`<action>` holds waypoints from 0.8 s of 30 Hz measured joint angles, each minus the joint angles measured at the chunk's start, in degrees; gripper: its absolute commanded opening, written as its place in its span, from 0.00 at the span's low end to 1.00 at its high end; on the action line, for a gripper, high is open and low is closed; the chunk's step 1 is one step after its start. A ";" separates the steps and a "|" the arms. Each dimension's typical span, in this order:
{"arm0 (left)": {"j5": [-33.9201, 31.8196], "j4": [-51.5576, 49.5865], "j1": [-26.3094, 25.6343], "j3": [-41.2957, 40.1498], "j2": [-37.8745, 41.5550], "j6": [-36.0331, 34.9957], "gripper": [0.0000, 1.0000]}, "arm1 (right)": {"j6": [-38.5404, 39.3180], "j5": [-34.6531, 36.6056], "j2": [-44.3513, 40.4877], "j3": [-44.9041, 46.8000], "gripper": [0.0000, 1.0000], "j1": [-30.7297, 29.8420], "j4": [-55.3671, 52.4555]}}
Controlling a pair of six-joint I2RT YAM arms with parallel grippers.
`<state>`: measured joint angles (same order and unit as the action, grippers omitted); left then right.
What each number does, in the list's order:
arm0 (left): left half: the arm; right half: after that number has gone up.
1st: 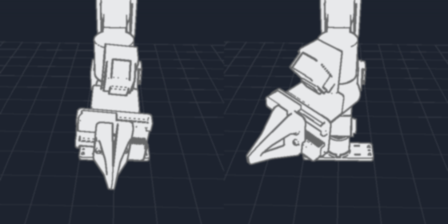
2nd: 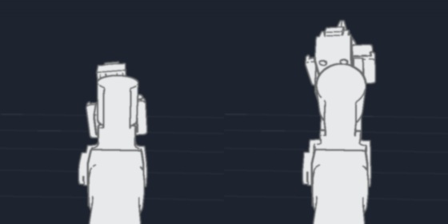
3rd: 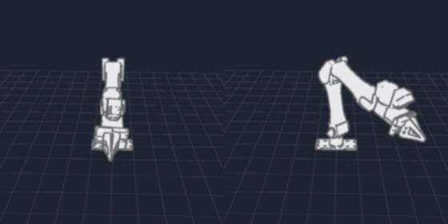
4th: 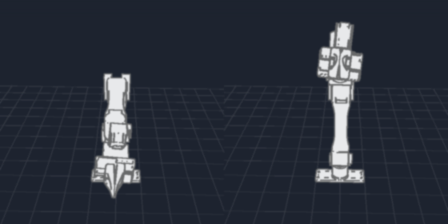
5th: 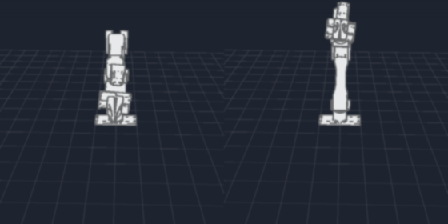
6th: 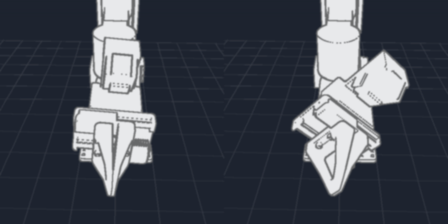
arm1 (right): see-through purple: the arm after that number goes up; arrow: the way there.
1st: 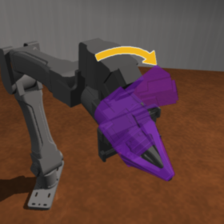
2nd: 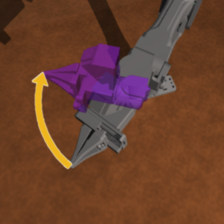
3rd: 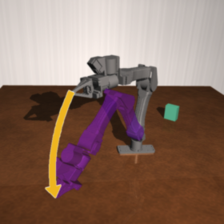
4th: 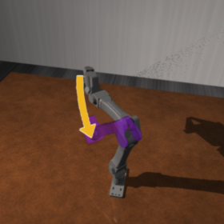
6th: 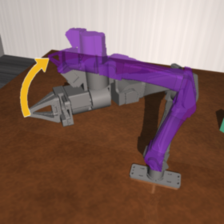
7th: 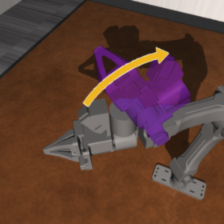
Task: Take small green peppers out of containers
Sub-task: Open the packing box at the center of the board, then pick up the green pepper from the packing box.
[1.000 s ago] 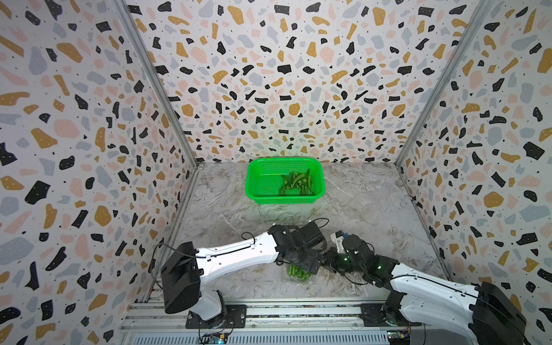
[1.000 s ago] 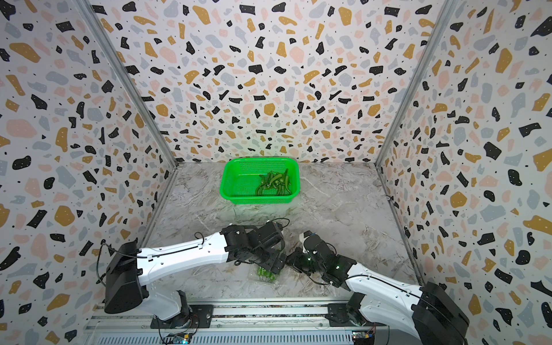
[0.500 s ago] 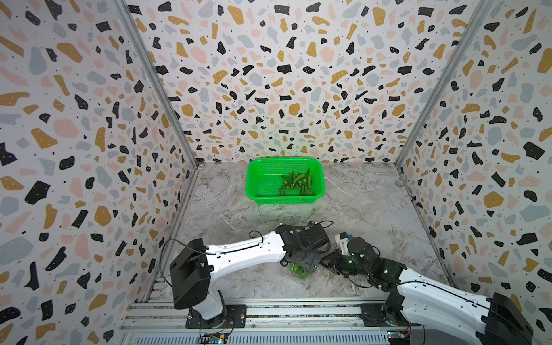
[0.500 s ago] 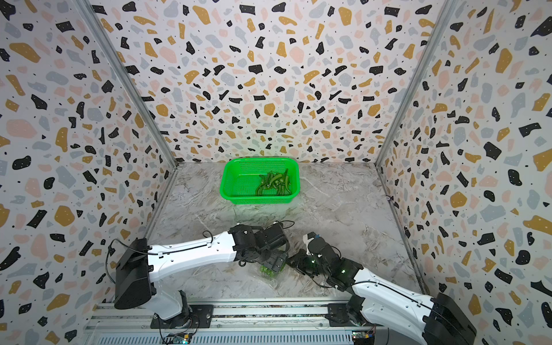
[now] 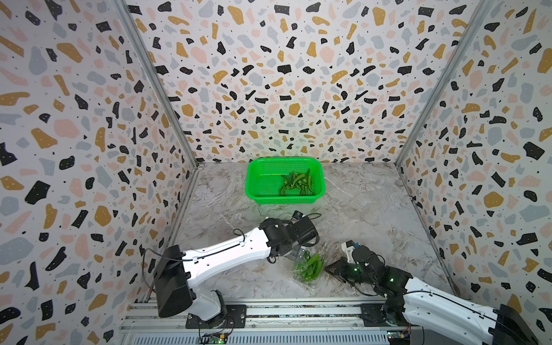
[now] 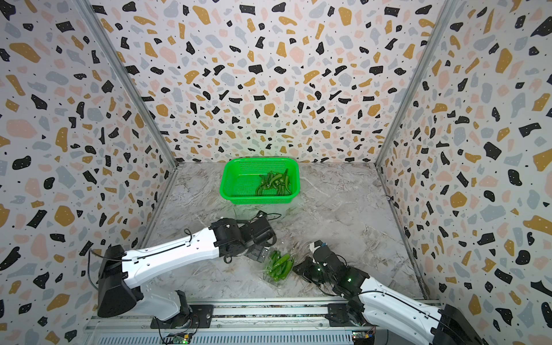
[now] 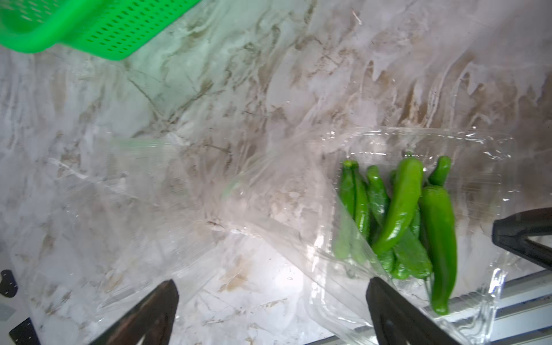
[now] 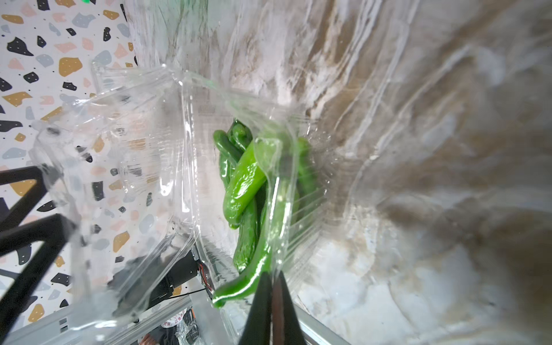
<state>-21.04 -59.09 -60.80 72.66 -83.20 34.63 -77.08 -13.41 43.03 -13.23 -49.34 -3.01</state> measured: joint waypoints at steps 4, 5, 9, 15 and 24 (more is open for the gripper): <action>-1.03 -3.45 5.25 -2.14 6.01 -1.03 0.99 | 1.57 -0.48 1.22 -0.52 0.00 2.27 -1.92; -0.96 -4.20 6.62 -2.99 7.56 -1.49 0.99 | 2.40 -0.98 1.97 -1.31 0.00 3.06 -2.75; 0.35 -7.67 13.09 -6.40 13.73 -3.87 0.99 | 8.37 -2.99 7.80 -7.10 0.24 9.16 -6.99; 2.82 -10.03 14.88 -5.75 15.63 -5.88 1.00 | 22.43 -4.94 21.33 -21.77 0.70 16.92 -18.60; 6.08 -10.25 15.06 -1.46 15.91 -5.27 1.00 | 30.51 -1.03 28.98 -42.45 0.73 11.82 -37.29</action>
<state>-14.96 -69.34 -45.74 71.20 -67.29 29.36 -46.57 -14.44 72.01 -55.68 -37.52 -40.29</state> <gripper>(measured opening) 0.996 0.730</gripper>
